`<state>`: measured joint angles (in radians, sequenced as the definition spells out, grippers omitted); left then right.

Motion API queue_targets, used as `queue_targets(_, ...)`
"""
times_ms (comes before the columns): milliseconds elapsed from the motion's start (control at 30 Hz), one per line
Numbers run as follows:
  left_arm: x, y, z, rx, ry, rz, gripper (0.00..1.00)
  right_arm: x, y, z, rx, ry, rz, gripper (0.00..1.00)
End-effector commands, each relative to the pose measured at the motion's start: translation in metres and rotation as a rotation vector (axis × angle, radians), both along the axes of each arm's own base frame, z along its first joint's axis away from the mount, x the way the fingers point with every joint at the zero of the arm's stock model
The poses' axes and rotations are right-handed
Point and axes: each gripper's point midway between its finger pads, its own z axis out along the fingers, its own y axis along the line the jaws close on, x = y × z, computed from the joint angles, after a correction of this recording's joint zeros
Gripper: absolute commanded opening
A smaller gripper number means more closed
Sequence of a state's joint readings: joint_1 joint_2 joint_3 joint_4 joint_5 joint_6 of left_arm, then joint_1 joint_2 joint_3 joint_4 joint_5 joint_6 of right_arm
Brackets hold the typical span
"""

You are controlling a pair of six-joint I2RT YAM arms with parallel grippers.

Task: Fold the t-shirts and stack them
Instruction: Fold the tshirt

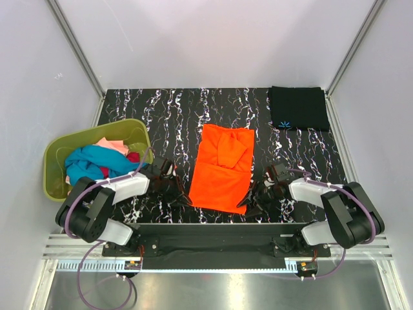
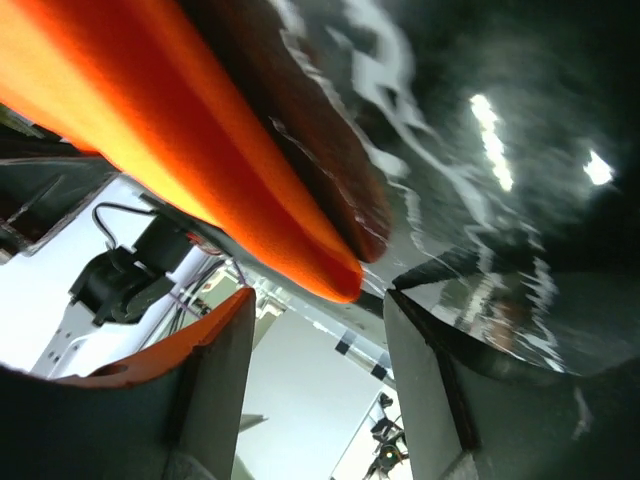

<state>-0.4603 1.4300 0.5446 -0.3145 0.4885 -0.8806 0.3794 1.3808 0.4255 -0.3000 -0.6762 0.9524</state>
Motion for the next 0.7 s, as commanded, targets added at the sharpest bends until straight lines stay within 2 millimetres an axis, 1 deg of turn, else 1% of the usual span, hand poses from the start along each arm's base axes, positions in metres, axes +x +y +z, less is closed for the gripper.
queue_targets(0,-0.015,0.032,-0.037,0.161,0.048,0.028,0.27,0.002,-0.010,-0.027,-0.102,-0.012,-0.042,0.61)
queue_targets(200,-0.016,0.027,-0.037,0.151,0.038,0.009,0.23,-0.007,-0.023,-0.036,-0.170,0.010,-0.080,0.57)
queue_targets(333,-0.016,0.027,-0.037,0.151,0.037,0.006,0.22,-0.010,-0.030,-0.042,-0.213,0.014,-0.128,0.56)
queue_targets(433,-0.016,0.025,-0.036,0.147,0.036,0.002,0.21,-0.009,-0.034,-0.047,-0.229,0.013,-0.162,0.55)
queue_targets(567,-0.015,0.023,-0.034,0.144,0.033,-0.003,0.21,-0.006,-0.033,-0.052,-0.227,0.013,-0.182,0.53)
queue_targets(667,-0.016,0.021,-0.034,0.142,0.032,-0.011,0.20,-0.007,-0.037,-0.058,-0.255,0.024,-0.202,0.46)
